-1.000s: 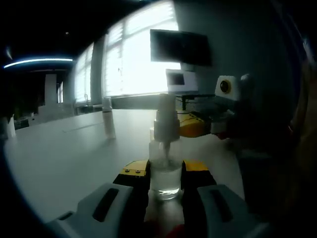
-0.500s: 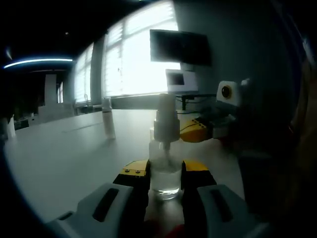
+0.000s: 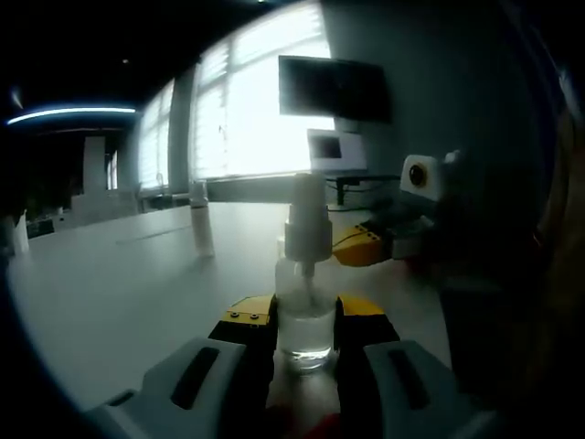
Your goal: Clamp pump bottle remove cover press pump head put on cover
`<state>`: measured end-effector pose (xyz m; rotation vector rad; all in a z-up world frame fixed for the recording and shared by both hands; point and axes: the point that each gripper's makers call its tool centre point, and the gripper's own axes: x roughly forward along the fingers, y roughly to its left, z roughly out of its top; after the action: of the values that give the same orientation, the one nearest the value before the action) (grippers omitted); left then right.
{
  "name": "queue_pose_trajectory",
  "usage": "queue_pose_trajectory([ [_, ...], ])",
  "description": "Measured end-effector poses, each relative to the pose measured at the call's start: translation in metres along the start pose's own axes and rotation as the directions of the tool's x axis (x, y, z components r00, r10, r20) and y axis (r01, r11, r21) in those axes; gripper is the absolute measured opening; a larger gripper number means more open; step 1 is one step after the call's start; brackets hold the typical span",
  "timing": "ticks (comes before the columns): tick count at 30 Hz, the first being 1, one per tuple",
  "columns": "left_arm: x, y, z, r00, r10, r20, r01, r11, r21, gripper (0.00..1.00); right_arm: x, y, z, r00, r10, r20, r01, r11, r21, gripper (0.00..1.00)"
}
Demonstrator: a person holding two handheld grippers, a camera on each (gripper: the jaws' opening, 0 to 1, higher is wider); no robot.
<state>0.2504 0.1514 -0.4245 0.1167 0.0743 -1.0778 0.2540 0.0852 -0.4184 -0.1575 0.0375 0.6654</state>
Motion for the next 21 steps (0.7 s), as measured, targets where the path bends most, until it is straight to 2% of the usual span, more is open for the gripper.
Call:
queue_pose_trajectory([
  [7, 0.0002, -0.0001, -0.0006, 1.0, 0.0, -0.002, 0.0, 1.0, 0.0, 0.16, -0.0005, -0.004, 0.0005, 1.0, -0.01, 0.002, 0.01, 0.999, 0.032, 0.0],
  [21, -0.0007, -0.0018, -0.0003, 1.0, -0.001, 0.003, 0.001, 1.0, 0.015, 0.16, -0.0011, -0.0045, -0.0017, 1.0, -0.015, -0.004, 0.015, 1.0, 0.014, 0.0],
])
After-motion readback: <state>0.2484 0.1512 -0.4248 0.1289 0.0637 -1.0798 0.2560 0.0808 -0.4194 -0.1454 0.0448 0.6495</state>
